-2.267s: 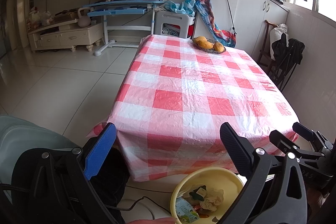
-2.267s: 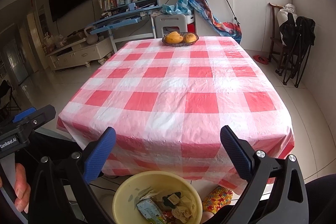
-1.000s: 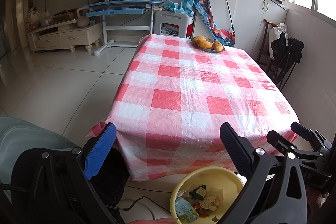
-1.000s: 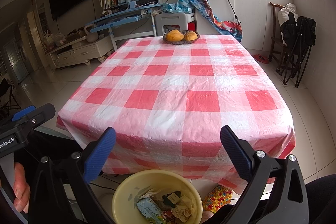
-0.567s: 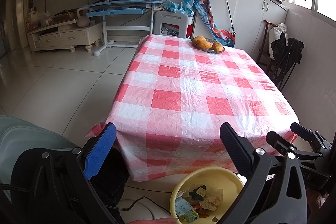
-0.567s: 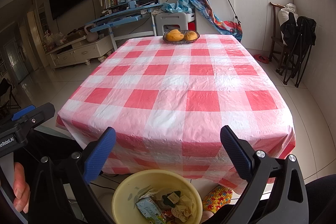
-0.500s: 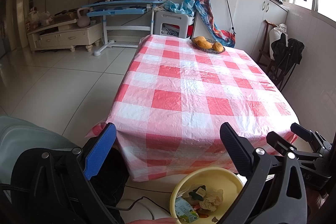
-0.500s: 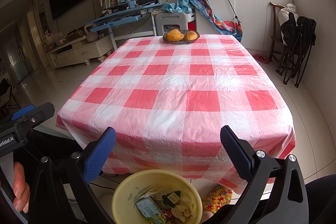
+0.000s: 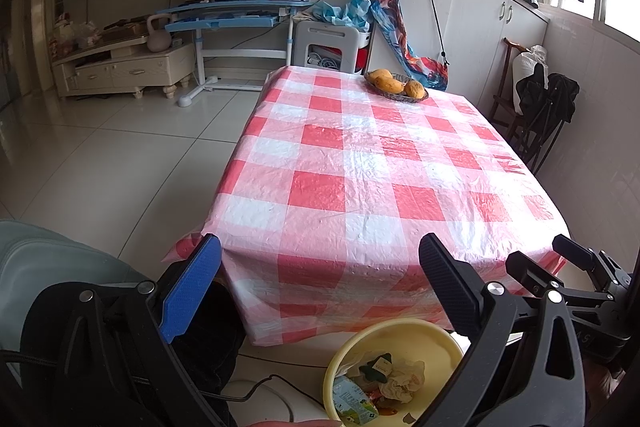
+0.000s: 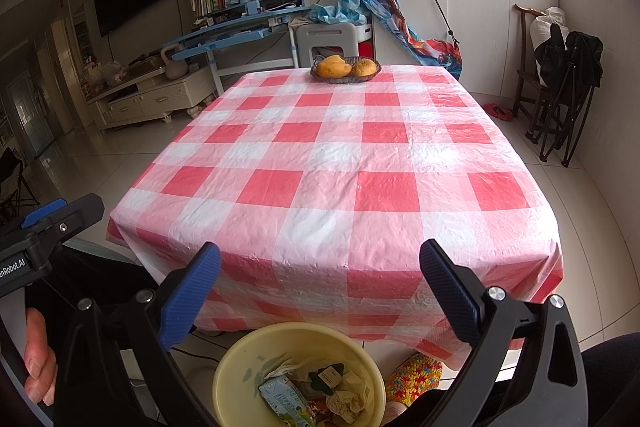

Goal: Collect trash

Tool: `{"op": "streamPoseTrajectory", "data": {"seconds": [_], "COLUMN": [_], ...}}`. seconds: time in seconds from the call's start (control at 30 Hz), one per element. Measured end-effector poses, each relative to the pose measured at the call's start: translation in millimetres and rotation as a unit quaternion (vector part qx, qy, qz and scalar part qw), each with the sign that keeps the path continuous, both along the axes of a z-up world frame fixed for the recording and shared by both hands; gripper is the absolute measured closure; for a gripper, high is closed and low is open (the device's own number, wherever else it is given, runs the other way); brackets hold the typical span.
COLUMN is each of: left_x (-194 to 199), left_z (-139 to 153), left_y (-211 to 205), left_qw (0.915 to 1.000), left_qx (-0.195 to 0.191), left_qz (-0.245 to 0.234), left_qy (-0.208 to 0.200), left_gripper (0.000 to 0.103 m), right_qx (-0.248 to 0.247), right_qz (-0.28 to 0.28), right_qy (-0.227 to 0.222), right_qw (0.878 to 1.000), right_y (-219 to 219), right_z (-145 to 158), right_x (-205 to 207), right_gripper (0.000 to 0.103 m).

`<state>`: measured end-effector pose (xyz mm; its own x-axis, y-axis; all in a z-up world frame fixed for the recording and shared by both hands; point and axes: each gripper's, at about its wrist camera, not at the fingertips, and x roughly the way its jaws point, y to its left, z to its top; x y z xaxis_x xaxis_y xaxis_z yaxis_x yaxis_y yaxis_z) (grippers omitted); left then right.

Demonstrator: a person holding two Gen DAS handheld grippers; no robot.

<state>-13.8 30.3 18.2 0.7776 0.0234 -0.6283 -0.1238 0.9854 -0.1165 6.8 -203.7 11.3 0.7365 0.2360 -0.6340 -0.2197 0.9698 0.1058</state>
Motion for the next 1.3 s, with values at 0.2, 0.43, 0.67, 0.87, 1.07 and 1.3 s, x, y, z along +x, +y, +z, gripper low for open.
{"op": "streamPoseTrajectory", "data": {"seconds": [0.2, 0.43, 0.67, 0.87, 1.07, 1.3], "left_x": [-0.1, -0.1, 0.0, -0.2, -0.2, 0.6], "left_z": [0.2, -0.1, 0.3, 0.1, 0.1, -1.5], "left_y": [-0.3, -0.3, -1.2, -1.2, -1.1, -0.6], "left_qw": [1.0000, 1.0000, 1.0000, 1.0000, 1.0000, 0.9999], "left_qx": [0.000, 0.000, -0.001, -0.006, -0.006, -0.010], "left_qz": [0.000, 0.000, -0.001, -0.001, -0.001, -0.001], "left_qy": [0.000, 0.001, 0.001, 0.002, 0.003, 0.004], "left_gripper": [0.007, 0.007, 0.007, 0.007, 0.007, 0.007], "right_qx": [0.000, -0.001, -0.001, -0.001, -0.001, -0.002], "right_qz": [0.000, 0.000, 0.000, 0.000, 0.000, 0.001], "right_qy": [0.000, 0.001, 0.001, 0.001, 0.001, 0.002], "right_qw": [1.000, 1.000, 1.000, 1.000, 1.000, 1.000], "right_y": [0.0, 0.2, 0.8, 1.1, 1.2, 1.5], "right_z": [0.0, 0.1, -0.9, -0.3, -0.1, -1.2], "right_x": [0.2, 0.2, -0.1, 0.3, 0.4, -0.2], "right_gripper": [0.008, 0.008, 0.008, 0.008, 0.008, 0.008]}}
